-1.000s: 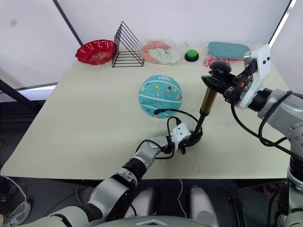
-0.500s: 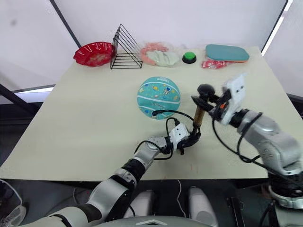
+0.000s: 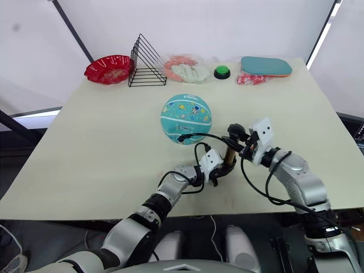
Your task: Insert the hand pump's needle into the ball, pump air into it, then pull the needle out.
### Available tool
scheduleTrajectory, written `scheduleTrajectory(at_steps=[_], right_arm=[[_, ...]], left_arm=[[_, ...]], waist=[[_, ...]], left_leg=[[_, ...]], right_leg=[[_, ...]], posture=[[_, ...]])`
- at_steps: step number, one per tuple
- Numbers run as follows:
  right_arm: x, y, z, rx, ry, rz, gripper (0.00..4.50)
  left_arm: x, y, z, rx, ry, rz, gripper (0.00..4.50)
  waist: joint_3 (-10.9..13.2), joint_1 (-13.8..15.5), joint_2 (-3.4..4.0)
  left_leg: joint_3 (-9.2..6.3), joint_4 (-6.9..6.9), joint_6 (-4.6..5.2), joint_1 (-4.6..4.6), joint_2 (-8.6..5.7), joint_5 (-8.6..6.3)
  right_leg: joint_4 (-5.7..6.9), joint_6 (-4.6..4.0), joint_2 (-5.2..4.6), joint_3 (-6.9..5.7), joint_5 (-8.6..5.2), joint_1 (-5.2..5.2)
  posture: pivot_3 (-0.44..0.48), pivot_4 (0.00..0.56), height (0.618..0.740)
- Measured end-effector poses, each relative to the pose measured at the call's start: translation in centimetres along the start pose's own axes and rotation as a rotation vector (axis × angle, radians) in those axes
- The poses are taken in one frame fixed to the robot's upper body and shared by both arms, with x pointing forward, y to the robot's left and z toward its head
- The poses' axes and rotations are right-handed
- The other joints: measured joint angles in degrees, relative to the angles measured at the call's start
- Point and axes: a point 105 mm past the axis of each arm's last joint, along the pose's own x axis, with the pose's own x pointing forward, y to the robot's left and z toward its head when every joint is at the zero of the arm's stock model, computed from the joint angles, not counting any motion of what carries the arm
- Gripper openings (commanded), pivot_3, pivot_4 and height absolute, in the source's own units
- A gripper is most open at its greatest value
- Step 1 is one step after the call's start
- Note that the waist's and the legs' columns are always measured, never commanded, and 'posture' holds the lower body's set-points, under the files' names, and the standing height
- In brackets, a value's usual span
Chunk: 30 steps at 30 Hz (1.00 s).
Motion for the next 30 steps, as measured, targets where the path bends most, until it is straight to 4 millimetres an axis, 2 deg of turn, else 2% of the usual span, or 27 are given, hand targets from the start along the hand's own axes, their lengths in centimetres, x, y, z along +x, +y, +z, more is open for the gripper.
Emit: scheduleTrajectory(at_steps=[1, 4, 5, 8, 11, 13, 17, 22, 24, 28, 30], right_arm=[[-0.3, 0.0, 0.4, 0.002, 0.012, 0.001, 1.12], [-1.0, -0.5, 3.1, 0.003, 0.009, 0.005, 1.12], [-1.3, -0.6, 5.0, -0.008, -0.006, 0.01, 1.12], [-2.0, -0.7, 8.0, -0.007, -0.062, 0.008, 1.12], [-3.0, -0.9, 12.2, -0.019, -0.113, 0.008, 1.12], [-3.6, -0.7, 13.8, -0.034, -0.128, 0.003, 1.12], [-3.6, -0.4, 13.5, -0.038, -0.127, -0.008, 1.12], [-3.0, -0.4, 11.4, -0.056, -0.145, -0.01, 1.12], [-2.2, -0.4, 8.9, -0.037, -0.134, 0.005, 1.12], [-1.1, -0.4, 5.4, -0.016, -0.081, 0.014, 1.12], [-0.1, -0.6, 2.6, 0.02, -0.063, 0.011, 1.12]], left_arm=[[0.1, 0.0, 0.2, 0.002, -0.005, -0.002, 1.06], [0.3, 0.0, 0.7, 0.01, -0.023, -0.003, 1.06], [0.4, 0.1, 1.0, 0.015, -0.03, -0.003, 1.06], [0.5, 0.3, 1.3, 0.023, -0.035, 0.0, 1.06], [0.6, 0.4, 1.4, 0.024, -0.033, -0.003, 1.06], [0.7, 0.4, 1.5, 0.024, -0.037, 0.001, 1.06], [0.7, 0.4, 1.4, 0.026, -0.038, -0.004, 1.06], [0.6, 0.5, 1.1, 0.023, -0.028, 0.002, 1.06], [0.3, 0.7, 0.6, 0.017, -0.012, 0.01, 1.06], [0.1, 0.9, 0.2, 0.008, -0.001, 0.026, 1.06], [0.0, 1.0, 0.0, 0.001, 0.007, 0.034, 1.06]], waist=[[0.08, 0.08, 0.07], [0.58, 0.3, 0.31], [0.7, 0.37, 0.31], [0.97, 0.54, 0.06], [1.18, 0.7, 0.02], [1.25, 0.79, -0.07], [1.31, 0.91, -0.09], [1.2, 0.78, -0.27], [0.82, 0.28, -0.48], [0.56, -0.2, -0.54], [0.1, -0.24, -0.73]], left_leg=[[0.02, 0.01, 0.09, -0.05, -0.03, 0.06], [0.13, 0.12, 0.09, -0.47, -0.27, 0.09], [0.2, 0.25, 0.04, -0.98, -0.36, 0.12], [0.16, 0.31, -0.02, -1.07, -0.44, 0.17], [0.2, 0.38, -0.02, -1.1, -0.48, 0.18], [0.19, 0.37, -0.02, -1.1, -0.46, 0.17], [0.25, 0.33, -0.01, -1.21, -0.42, 0.17], [0.4, 0.32, -0.01, -1.08, -0.38, 0.17], [0.41, 0.26, -0.01, -1.0, -0.25, 0.17], [0.37, 0.23, -0.01, -0.8, -0.1, 0.16], [0.34, 0.16, -0.01, -0.69, 0.05, 0.16]], right_leg=[[0.0, 0.09, -0.03, 0.01, 0.05, -0.02], [0.04, 0.2, -0.17, 0.24, 0.11, -0.39], [0.19, 0.27, -0.23, 0.35, 0.16, -0.81], [0.39, 0.3, -0.21, 0.42, 0.18, -1.07], [0.42, 0.32, -0.24, 0.47, 0.19, -1.11], [0.43, 0.31, -0.23, 0.46, 0.19, -1.12], [0.47, 0.3, -0.17, 0.52, 0.18, -1.26], [0.5, 0.31, -0.14, 0.65, 0.18, -1.22], [0.5, 0.29, -0.04, 0.64, 0.17, -0.98], [0.5, 0.26, 0.05, 0.55, 0.15, -0.79], [0.49, 0.23, 0.23, 0.51, 0.14, -0.72]], posture=[[0.0, 0.15, 0.74], [0.0, 0.15, 0.74], [0.0, 0.15, 0.74], [0.0, 0.15, 0.74], [0.0, 0.15, 0.74], [0.0, 0.15, 0.74], [0.0, 0.15, 0.74], [0.0, 0.15, 0.74], [0.0, 0.15, 0.74], [0.0, 0.15, 0.74], [0.0, 0.15, 0.74]])
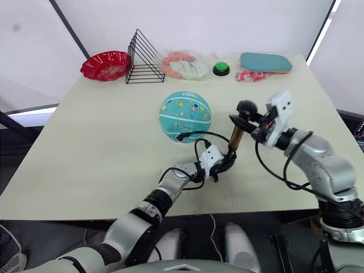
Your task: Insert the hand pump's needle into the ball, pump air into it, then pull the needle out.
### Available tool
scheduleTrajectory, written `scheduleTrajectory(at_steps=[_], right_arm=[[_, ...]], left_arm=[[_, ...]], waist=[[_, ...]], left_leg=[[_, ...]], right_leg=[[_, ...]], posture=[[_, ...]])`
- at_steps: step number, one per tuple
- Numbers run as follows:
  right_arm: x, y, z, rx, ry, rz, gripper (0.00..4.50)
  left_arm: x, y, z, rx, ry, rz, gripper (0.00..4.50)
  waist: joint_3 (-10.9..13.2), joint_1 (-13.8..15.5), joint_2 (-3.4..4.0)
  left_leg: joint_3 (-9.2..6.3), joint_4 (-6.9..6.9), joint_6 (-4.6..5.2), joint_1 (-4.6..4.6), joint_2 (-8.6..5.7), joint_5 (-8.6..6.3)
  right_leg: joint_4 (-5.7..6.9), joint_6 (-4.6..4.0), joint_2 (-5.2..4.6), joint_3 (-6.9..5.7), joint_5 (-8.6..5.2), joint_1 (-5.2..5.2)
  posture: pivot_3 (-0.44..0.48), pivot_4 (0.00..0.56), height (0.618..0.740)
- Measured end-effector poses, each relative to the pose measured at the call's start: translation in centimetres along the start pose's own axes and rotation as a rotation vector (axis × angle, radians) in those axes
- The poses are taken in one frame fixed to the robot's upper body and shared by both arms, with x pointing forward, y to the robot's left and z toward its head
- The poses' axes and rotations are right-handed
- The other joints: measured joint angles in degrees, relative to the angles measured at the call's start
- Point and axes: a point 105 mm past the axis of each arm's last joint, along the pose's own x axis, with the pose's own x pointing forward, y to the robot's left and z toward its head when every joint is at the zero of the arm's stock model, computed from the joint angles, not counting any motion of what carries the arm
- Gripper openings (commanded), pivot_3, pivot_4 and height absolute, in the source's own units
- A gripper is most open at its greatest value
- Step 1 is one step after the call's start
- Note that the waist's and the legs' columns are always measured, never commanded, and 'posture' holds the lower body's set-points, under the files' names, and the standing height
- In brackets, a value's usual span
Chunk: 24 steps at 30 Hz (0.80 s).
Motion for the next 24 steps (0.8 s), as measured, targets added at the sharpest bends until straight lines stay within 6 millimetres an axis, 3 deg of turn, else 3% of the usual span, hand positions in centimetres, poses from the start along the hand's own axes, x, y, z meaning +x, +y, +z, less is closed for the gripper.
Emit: scheduleTrajectory(at_steps=[1, 5, 10, 16, 19, 20, 24], right_arm=[[0.3, -0.1, -1.5, 0.018, 0.008, -0.005, 1.12], [0.8, 0.3, -4.5, 0.005, 0.037, 0.009, 1.12], [0.6, 0.0, -4.1, 0.003, 0.032, -0.004, 1.12], [-0.4, -0.2, -2.0, 0.014, 0.065, -0.02, 1.12], [-1.0, -0.3, 2.4, -0.01, 0.041, -0.009, 1.12], [-1.1, -0.3, 3.0, -0.018, 0.035, -0.009, 1.12], [-2.0, 0.0, 7.2, -0.026, -0.015, 0.006, 1.12]], left_arm=[[0.0, 0.0, -0.1, -0.005, 0.004, 0.002, 1.06], [-0.2, -0.1, -0.5, -0.014, 0.013, 0.007, 1.06], [-0.2, -0.1, -0.4, -0.012, 0.011, 0.005, 1.06], [0.1, -0.3, 0.3, 0.003, -0.008, -0.012, 1.06], [0.2, -0.4, 0.8, 0.008, -0.026, -0.026, 1.06], [0.2, -0.4, 0.8, 0.009, -0.027, -0.026, 1.06], [0.3, -0.4, 1.1, 0.013, -0.036, -0.029, 1.06]], waist=[[-0.13, -0.02, -0.11], [-0.27, -0.12, -0.08], [-0.27, -0.03, -0.05], [0.23, 0.28, 0.45], [0.61, 0.5, 0.83], [0.7, 0.58, 0.9], [0.94, 0.76, 0.82]], left_leg=[[-0.01, -0.08, 0.0, 0.3, 0.05, -0.01], [-0.09, -0.42, -0.01, 1.04, 0.08, -0.04], [-0.23, -0.5, -0.08, 1.08, 0.08, -0.08], [-0.28, -0.44, -0.03, 0.67, -0.06, -0.02], [-0.22, -0.19, -0.06, -0.02, -0.2, 0.02], [-0.23, -0.13, -0.06, -0.26, -0.2, 0.02], [-0.24, -0.03, -0.05, -0.3, -0.23, 0.03]], right_leg=[[0.0, -0.08, 0.05, -0.02, -0.05, 0.18], [-0.01, -0.65, 0.04, -0.09, -0.39, 0.81], [-0.01, -0.76, 0.03, -0.23, -0.45, 0.87], [-0.01, -0.53, -0.11, -0.32, -0.32, 0.56], [0.12, -0.38, -0.2, -0.24, -0.22, -0.12], [0.12, -0.36, -0.2, -0.25, -0.21, -0.19], [0.11, -0.29, -0.22, -0.28, -0.17, -0.37]], posture=[[0.0, 0.15, 0.74], [0.0, 0.15, 0.74], [0.0, 0.15, 0.74], [0.0, 0.15, 0.74], [0.0, 0.15, 0.74], [0.0, 0.15, 0.74], [0.0, 0.15, 0.74]])
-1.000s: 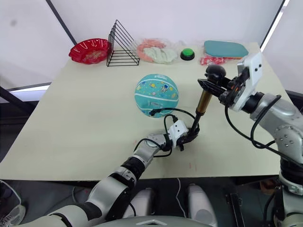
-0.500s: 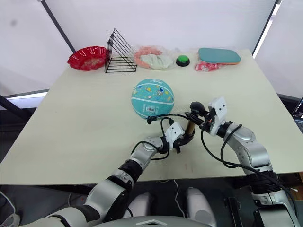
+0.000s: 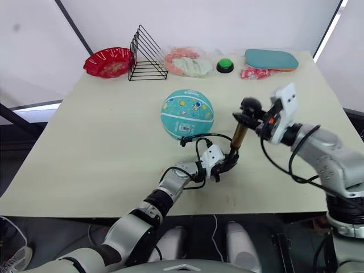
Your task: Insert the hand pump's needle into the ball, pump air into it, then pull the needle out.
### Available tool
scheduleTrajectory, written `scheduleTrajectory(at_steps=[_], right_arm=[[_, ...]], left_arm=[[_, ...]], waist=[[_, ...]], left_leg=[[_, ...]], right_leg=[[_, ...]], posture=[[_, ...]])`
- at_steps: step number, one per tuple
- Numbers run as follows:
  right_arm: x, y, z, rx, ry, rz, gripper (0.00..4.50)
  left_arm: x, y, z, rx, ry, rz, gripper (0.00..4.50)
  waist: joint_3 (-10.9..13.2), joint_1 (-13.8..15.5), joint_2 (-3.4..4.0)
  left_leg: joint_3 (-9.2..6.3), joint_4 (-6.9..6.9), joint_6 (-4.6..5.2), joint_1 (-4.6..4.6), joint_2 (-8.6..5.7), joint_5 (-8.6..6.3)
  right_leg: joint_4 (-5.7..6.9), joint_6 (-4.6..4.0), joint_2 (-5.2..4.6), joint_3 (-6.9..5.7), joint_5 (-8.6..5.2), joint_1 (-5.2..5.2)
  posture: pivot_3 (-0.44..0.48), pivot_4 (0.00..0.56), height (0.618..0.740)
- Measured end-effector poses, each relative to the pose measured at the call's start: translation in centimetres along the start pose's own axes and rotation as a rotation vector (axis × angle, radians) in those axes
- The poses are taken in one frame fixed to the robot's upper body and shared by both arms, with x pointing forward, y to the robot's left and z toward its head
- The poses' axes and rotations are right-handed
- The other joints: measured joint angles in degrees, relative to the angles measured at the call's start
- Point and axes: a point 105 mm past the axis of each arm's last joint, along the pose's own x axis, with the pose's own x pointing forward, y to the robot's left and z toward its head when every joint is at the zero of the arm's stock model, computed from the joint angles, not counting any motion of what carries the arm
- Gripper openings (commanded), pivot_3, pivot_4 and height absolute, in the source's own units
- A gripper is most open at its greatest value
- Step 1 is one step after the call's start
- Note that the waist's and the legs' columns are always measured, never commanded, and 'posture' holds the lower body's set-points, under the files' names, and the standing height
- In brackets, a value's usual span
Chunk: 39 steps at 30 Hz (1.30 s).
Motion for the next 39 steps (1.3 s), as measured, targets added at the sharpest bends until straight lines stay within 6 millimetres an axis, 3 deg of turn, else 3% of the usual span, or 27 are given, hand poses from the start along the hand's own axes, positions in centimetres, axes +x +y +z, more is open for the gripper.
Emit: scheduleTrajectory(at_steps=[2, 4, 12, 16, 29, 34, 39], right_arm=[[-0.7, -0.2, 2.7, -0.011, -0.036, -0.004, 1.12], [-1.0, -0.1, 4.0, -0.008, -0.043, -0.005, 1.12], [-1.0, -0.4, 3.3, -0.014, -0.025, -0.02, 1.12], [-0.3, -0.3, 1.3, -0.011, -0.027, 0.001, 1.12], [2.6, 0.2, -10.2, 0.076, 0.1, 0.016, 1.12], [2.8, 0.3, -10.6, 0.061, 0.103, 0.02, 1.12], [2.3, 0.1, -9.2, 0.024, 0.127, 0.016, 1.12]], left_arm=[[0.0, 0.0, 0.1, 0.002, -0.004, -0.001, 1.06], [0.1, 0.1, 0.2, 0.002, -0.007, 0.001, 1.06], [0.0, 0.0, 0.1, 0.003, -0.005, 0.0, 1.06], [-0.1, 0.1, -0.2, -0.003, 0.005, 0.009, 1.06], [-0.7, 0.4, -1.0, -0.017, 0.027, 0.035, 1.06], [-0.8, 0.4, -1.1, -0.022, 0.03, 0.04, 1.06], [-0.6, 0.2, -0.9, -0.018, 0.022, 0.037, 1.06]], waist=[[0.18, 0.01, 0.02], [0.2, -0.01, 0.0], [0.2, 0.01, -0.08], [-0.05, -0.19, -0.25], [-1.05, -0.79, -0.43], [-1.1, -0.77, -0.38], [-1.0, -0.64, -0.25]], left_leg=[[0.02, 0.06, 0.01, -0.06, -0.04, 0.0], [0.05, 0.08, 0.01, -0.08, -0.04, 0.0], [0.13, 0.07, 0.01, -0.11, -0.04, 0.0], [0.14, 0.05, 0.02, -0.04, 0.03, 0.0], [0.04, -0.08, 0.02, 0.27, 0.42, -0.01], [0.01, -0.08, 0.02, 0.36, 0.49, -0.01], [-0.02, -0.09, 0.02, 0.22, 0.5, -0.01]], right_leg=[[-0.01, 0.09, -0.04, 0.04, 0.05, -0.11], [0.0, 0.09, -0.04, 0.08, 0.06, -0.12], [0.0, 0.09, -0.03, 0.15, 0.06, -0.16], [0.01, 0.09, 0.06, 0.17, 0.06, -0.07], [0.01, 0.05, 0.54, 0.12, 0.03, 0.28], [0.02, 0.05, 0.64, 0.14, 0.03, 0.32], [0.01, 0.04, 0.67, 0.12, 0.03, 0.26]], posture=[[0.0, 0.15, 0.74], [0.0, 0.15, 0.74], [0.0, 0.15, 0.74], [0.0, 0.15, 0.74], [0.0, 0.15, 0.74], [0.0, 0.15, 0.74], [0.0, 0.15, 0.74]])
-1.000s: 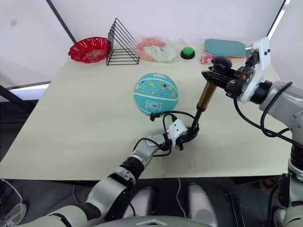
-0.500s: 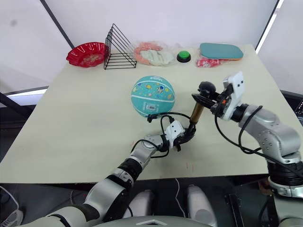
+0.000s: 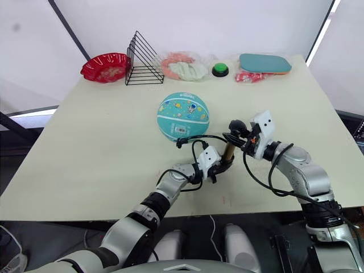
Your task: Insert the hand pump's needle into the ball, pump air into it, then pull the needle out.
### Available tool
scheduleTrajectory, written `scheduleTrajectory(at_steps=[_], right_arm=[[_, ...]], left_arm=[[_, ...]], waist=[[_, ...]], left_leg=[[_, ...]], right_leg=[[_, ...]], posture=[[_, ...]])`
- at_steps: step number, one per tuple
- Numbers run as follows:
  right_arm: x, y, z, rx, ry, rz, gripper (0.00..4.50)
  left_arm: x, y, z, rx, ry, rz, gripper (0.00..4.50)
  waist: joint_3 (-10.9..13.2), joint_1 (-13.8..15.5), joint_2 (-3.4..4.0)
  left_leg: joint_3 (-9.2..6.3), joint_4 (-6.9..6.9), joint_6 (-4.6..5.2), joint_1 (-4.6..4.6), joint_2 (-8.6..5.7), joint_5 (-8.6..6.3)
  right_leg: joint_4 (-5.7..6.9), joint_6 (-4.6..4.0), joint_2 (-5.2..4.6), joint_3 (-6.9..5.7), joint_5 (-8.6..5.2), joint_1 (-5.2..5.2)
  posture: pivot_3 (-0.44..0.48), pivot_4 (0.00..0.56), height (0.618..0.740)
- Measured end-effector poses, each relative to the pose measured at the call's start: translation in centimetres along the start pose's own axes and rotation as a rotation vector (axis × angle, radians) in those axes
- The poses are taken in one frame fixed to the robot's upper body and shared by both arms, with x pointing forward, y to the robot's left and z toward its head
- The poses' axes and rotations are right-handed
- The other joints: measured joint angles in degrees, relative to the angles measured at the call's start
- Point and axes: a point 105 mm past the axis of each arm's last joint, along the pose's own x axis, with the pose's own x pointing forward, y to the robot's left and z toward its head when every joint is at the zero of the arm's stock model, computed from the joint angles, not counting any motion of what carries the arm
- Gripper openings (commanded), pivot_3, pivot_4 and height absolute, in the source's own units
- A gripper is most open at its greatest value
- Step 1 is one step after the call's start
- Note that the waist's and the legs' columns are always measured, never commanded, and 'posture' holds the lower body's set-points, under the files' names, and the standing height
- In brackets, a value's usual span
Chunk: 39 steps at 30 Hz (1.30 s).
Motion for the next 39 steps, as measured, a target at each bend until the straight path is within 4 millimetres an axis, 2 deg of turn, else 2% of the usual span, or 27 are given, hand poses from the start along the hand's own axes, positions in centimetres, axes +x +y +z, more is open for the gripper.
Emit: scheduleTrajectory(at_steps=[3, 8, 15, 16, 18, 25, 26, 27, 29, 32, 34, 39], right_arm=[[-0.7, -0.2, 1.0, 0.014, 0.033, -0.005, 1.12], [-2.5, 0.1, 6.4, -0.032, 0.003, 0.007, 1.12], [-3.9, 0.4, 11.1, -0.043, -0.041, 0.013, 1.12], [-4.1, 0.5, 12.3, -0.049, -0.059, 0.009, 1.12], [-4.3, 0.5, 12.7, -0.049, -0.069, 0.003, 1.12], [-3.0, 0.0, 11.2, -0.019, -0.116, -0.032, 1.12], [-2.6, 0.0, 10.4, -0.016, -0.122, -0.031, 1.12], [-1.8, 0.1, 8.6, -0.004, -0.115, -0.024, 1.12], [-1.5, 0.0, 7.8, -0.001, -0.104, -0.023, 1.12], [-0.2, 0.3, 4.3, 0.01, -0.086, -0.018, 1.12], [0.1, 0.4, 3.6, 0.005, -0.078, -0.015, 1.12], [1.2, 0.7, -0.6, 0.032, -0.047, -0.027, 1.12]], left_arm=[[0.2, -0.2, 0.2, 0.002, -0.008, -0.009, 1.06], [0.5, -0.5, 0.6, 0.003, -0.023, -0.016, 1.06], [0.5, -0.4, 0.8, 0.005, -0.028, -0.016, 1.06], [0.5, -0.5, 0.8, 0.004, -0.029, -0.016, 1.06], [0.5, -0.5, 0.8, 0.003, -0.03, -0.016, 1.06], [0.4, -0.4, 0.6, -0.001, -0.025, -0.009, 1.06], [0.4, -0.4, 0.4, -0.005, -0.021, -0.008, 1.06], [0.2, -0.3, 0.2, -0.008, -0.014, -0.004, 1.06], [0.2, -0.3, 0.1, -0.009, -0.011, -0.001, 1.06], [-0.1, -0.1, -0.3, -0.017, 0.001, 0.008, 1.06], [-0.1, -0.1, -0.3, -0.019, 0.003, 0.011, 1.06], [-0.4, 0.0, -0.6, -0.025, 0.01, 0.02, 1.06]], waist=[[0.26, 0.3, 0.25], [0.58, 0.66, 0.49], [0.82, 0.66, 0.41], [0.83, 0.67, 0.4], [0.83, 0.72, 0.4], [0.75, 0.5, 0.41], [0.67, 0.48, 0.31], [0.46, 0.37, 0.22], [0.39, 0.09, 0.29], [0.08, -0.15, 0.13], [0.01, -0.16, 0.13], [-0.27, -0.18, -0.01]], left_leg=[[-0.01, 0.02, -0.01, -0.12, -0.04, 0.0], [0.01, 0.1, -0.01, -0.23, -0.29, 0.01], [0.07, 0.15, 0.0, -0.28, -0.37, 0.01], [0.07, 0.15, 0.0, -0.28, -0.37, 0.01], [0.05, 0.15, 0.0, -0.28, -0.37, 0.01], [0.16, 0.13, 0.0, -0.26, -0.35, 0.01], [0.15, 0.11, 0.01, -0.23, -0.33, 0.01], [0.13, 0.09, 0.01, -0.15, -0.27, 0.01], [0.14, 0.08, 0.01, -0.14, -0.26, 0.01], [0.1, 0.07, 0.01, 0.03, -0.13, 0.0], [0.08, 0.07, 0.01, 0.05, -0.06, 0.0], [0.05, -0.1, 0.0, 0.49, 0.19, -0.01]], right_leg=[[-0.01, 0.0, -0.04, 0.0, 0.0, -0.08], [0.0, 0.0, -0.24, 0.13, 0.02, -0.31], [0.02, 0.02, -0.34, 0.16, 0.03, -0.4], [0.02, 0.02, -0.34, 0.16, 0.03, -0.4], [0.02, 0.01, -0.34, 0.15, 0.03, -0.4], [0.05, 0.02, -0.32, 0.24, 0.03, -0.31], [0.04, 0.02, -0.29, 0.24, 0.03, -0.23], [0.02, 0.0, -0.23, 0.21, 0.02, -0.1], [0.03, 0.0, -0.22, 0.22, 0.02, -0.09], [0.03, -0.01, -0.05, 0.22, 0.01, 0.02], [0.04, -0.01, 0.03, 0.21, 0.01, 0.02], [0.03, -0.07, 0.28, 0.18, -0.02, 0.27]], posture=[[0.0, 0.15, 0.74], [0.0, 0.15, 0.74], [0.0, 0.15, 0.74], [0.0, 0.15, 0.74], [0.0, 0.15, 0.74], [0.0, 0.15, 0.74], [0.0, 0.15, 0.74], [0.0, 0.15, 0.74], [0.0, 0.15, 0.74], [0.0, 0.15, 0.74], [0.0, 0.15, 0.74], [0.0, 0.15, 0.74]])
